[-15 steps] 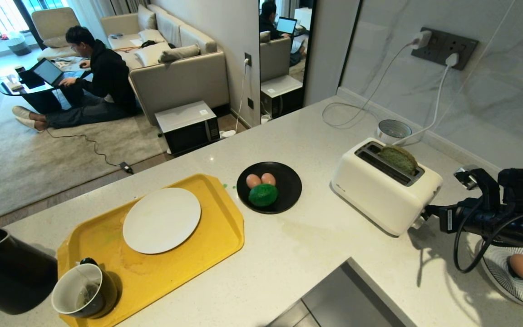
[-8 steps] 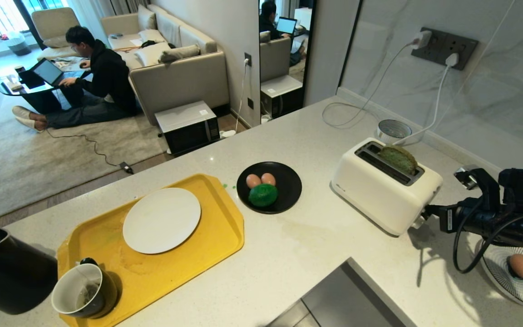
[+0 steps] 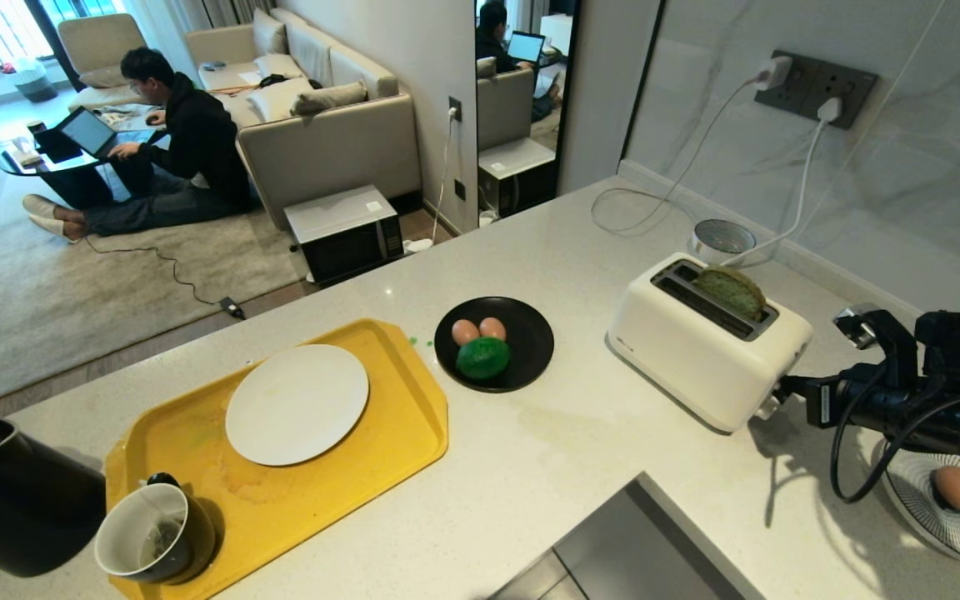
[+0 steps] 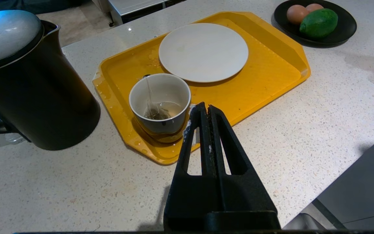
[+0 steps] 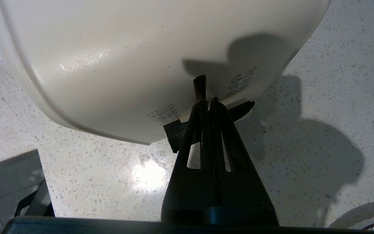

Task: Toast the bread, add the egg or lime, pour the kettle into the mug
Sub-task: Use a bread toaster

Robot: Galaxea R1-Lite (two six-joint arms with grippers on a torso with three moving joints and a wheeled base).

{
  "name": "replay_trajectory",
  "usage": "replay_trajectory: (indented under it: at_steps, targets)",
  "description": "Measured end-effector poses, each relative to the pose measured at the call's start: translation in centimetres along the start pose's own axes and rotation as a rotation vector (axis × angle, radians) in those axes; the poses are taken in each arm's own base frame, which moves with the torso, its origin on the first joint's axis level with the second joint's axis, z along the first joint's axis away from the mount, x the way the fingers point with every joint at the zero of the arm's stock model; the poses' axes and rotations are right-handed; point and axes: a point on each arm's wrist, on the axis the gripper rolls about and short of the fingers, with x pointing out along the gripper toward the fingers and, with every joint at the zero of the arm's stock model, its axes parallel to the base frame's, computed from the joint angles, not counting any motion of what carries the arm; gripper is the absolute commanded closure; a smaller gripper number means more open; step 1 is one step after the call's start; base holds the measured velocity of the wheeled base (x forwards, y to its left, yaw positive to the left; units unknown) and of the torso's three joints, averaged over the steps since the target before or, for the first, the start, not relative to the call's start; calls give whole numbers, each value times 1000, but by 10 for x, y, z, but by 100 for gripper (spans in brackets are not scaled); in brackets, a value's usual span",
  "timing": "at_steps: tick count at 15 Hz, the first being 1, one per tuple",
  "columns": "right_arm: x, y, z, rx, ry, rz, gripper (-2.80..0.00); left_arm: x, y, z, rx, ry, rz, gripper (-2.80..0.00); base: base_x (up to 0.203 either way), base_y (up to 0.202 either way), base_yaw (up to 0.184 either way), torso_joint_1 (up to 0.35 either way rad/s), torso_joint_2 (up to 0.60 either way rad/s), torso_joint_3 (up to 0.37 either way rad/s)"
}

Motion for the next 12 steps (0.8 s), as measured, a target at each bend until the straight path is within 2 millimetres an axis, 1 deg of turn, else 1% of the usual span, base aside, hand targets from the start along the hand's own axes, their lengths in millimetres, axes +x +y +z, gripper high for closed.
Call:
replay_trajectory:
  at_steps: [12]
  targets:
    - [2,0,-2,1,7,0,0,0,0,0,0,-1,0,0,0,0,0,0,0,0]
